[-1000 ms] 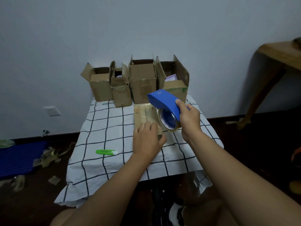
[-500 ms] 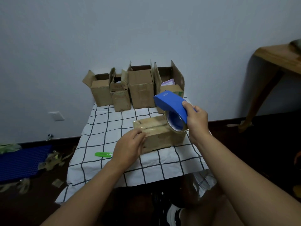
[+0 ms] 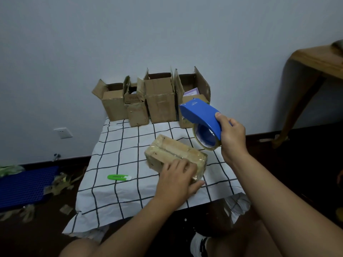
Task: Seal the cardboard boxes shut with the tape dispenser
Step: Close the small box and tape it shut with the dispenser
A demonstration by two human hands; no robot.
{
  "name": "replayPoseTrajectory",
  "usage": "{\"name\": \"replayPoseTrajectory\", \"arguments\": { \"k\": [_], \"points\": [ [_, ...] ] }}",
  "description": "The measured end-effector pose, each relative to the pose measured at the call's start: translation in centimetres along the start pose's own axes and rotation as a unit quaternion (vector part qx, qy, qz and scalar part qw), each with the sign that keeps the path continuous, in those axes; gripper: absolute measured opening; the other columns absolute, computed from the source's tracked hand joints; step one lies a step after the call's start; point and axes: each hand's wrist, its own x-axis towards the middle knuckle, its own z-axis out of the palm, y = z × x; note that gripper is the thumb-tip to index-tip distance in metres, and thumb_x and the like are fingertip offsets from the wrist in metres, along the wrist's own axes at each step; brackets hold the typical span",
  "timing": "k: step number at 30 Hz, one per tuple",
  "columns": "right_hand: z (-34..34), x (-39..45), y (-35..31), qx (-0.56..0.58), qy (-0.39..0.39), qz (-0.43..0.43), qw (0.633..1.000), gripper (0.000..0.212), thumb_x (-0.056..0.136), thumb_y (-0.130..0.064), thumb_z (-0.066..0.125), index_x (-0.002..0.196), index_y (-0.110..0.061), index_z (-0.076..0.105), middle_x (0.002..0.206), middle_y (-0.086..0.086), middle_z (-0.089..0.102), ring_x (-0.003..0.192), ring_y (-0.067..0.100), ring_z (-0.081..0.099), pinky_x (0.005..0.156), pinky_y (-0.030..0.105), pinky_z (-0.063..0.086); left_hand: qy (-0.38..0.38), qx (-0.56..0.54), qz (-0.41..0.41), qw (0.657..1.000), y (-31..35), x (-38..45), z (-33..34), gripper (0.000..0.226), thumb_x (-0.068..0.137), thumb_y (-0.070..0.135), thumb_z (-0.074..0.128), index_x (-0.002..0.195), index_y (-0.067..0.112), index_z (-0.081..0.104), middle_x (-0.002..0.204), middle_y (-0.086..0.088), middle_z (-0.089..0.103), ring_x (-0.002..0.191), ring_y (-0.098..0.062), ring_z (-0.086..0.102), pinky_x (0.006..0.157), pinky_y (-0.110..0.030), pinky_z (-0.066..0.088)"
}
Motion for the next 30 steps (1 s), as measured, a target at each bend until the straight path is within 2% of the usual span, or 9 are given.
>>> {"name": "replayPoseTrajectory", "arguments": {
  "k": [3, 6, 10, 15, 19, 21, 23, 25, 30],
  "points": [
    [-0.5, 0.1, 0.3, 0.01, -0.007, 0.008, 1.0, 0.033, 0.085, -0.045, 0.071, 0.077, -0.014, 0.062, 0.074, 0.002, 0.058, 0.071, 0.017, 0.055, 0.066, 0.035, 0.046, 0.026, -0.023, -0.005, 0.999, -0.8, 0.4, -0.1, 0.032, 0.09, 0.038, 0.056, 0.114, 0.019, 0.066, 0.111, 0.002, 0.063, 0.1, -0.02, 0.059, 0.082, -0.035, 0.045],
    [-1.1, 0.0, 0.6, 0.021, -0.039, 0.023, 0.999, 0.04, 0.078, -0.049, 0.072, 0.086, -0.009, 0.067, 0.08, 0.004, 0.063, 0.076, 0.019, 0.059, 0.071, 0.037, 0.048, 0.018, -0.026, -0.024, 0.999, -4.1, 0.0, -0.5, 0.035, 0.084, 0.014, 0.07, 0.118, 0.01, 0.068, 0.119, -0.008, 0.067, 0.106, -0.029, 0.064, 0.088, -0.038, 0.051],
    [-1.0, -0.4, 0.9, 0.032, -0.076, 0.038, 0.996, 0.028, 0.077, -0.045, 0.072, 0.081, -0.018, 0.069, 0.08, 0.002, 0.067, 0.076, 0.017, 0.063, 0.073, 0.037, 0.049, 0.011, -0.06, -0.04, 0.997, -6.1, -0.2, -1.0, 0.031, 0.088, 0.018, 0.07, 0.119, 0.01, 0.069, 0.125, -0.01, 0.066, 0.116, -0.029, 0.062, 0.094, -0.042, 0.052],
    [-0.9, -1.3, 1.5, 0.035, -0.139, 0.06, 0.988, 0.018, 0.086, -0.036, 0.07, 0.082, -0.019, 0.073, 0.079, 0.0, 0.07, 0.076, 0.017, 0.064, 0.073, 0.035, 0.048, 0.049, -0.105, -0.082, 0.99, -7.1, 0.5, -0.4, 0.026, 0.085, 0.002, 0.072, 0.111, 0.004, 0.073, 0.118, -0.014, 0.069, 0.113, -0.033, 0.064, 0.097, -0.044, 0.048],
    [-1.2, -1.8, 1.1, 0.03, -0.179, 0.066, 0.981, 0.02, 0.075, -0.04, 0.07, 0.069, -0.02, 0.073, 0.076, 0.003, 0.066, 0.071, 0.017, 0.061, 0.072, 0.037, 0.045, -0.025, -0.156, -0.117, 0.98, -7.7, 1.2, -1.0, 0.027, 0.1, 0.016, 0.052, 0.123, 0.013, 0.064, 0.128, -0.005, 0.064, 0.13, -0.02, 0.05, 0.108, -0.033, 0.035],
    [-1.4, -1.8, 0.9, 0.031, -0.188, 0.069, 0.979, 0.02, 0.076, -0.038, 0.069, 0.071, -0.019, 0.072, 0.077, 0.005, 0.065, 0.072, 0.019, 0.06, 0.07, 0.036, 0.044, 0.019, -0.285, -0.252, 0.925, -7.5, 1.6, -2.7, 0.029, 0.101, 0.027, 0.049, 0.123, 0.018, 0.065, 0.12, 0.004, 0.067, 0.114, -0.007, 0.058, 0.095, -0.02, 0.042],
    [-1.7, -1.9, 0.7, 0.042, -0.199, 0.07, 0.977, 0.019, 0.08, -0.034, 0.069, 0.079, -0.016, 0.07, 0.077, 0.006, 0.066, 0.069, 0.018, 0.06, 0.068, 0.034, 0.044, 0.069, -0.456, -0.367, 0.808, -7.7, 2.4, -4.5, 0.03, 0.1, 0.033, 0.049, 0.111, 0.015, 0.07, 0.102, 0.001, 0.075, 0.096, -0.01, 0.067, 0.08, -0.017, 0.051],
    [-1.8, -2.1, 0.6, 0.045, -0.209, 0.072, 0.974, 0.021, 0.077, -0.034, 0.068, 0.079, -0.013, 0.068, 0.078, 0.008, 0.064, 0.069, 0.018, 0.059, 0.065, 0.032, 0.045, 0.043, -0.583, -0.399, 0.707, -7.6, 3.0, -6.0, 0.04, 0.099, 0.043, 0.049, 0.103, 0.009, 0.07, 0.092, -0.008, 0.075, 0.088, -0.018, 0.072, 0.073, -0.022, 0.057],
    [-1.9, -3.1, 0.7, 0.046, -0.242, 0.067, 0.967, 0.018, 0.077, -0.033, 0.065, 0.071, -0.016, 0.067, 0.075, 0.007, 0.063, 0.068, 0.018, 0.059, 0.06, 0.028, 0.047, -0.034, -0.694, -0.391, 0.604, -6.5, 2.7, -7.8, 0.043, 0.096, 0.046, 0.053, 0.104, 0.007, 0.069, 0.101, -0.014, 0.074, 0.097, -0.025, 0.072, 0.077, -0.027, 0.059]
  ]
}}
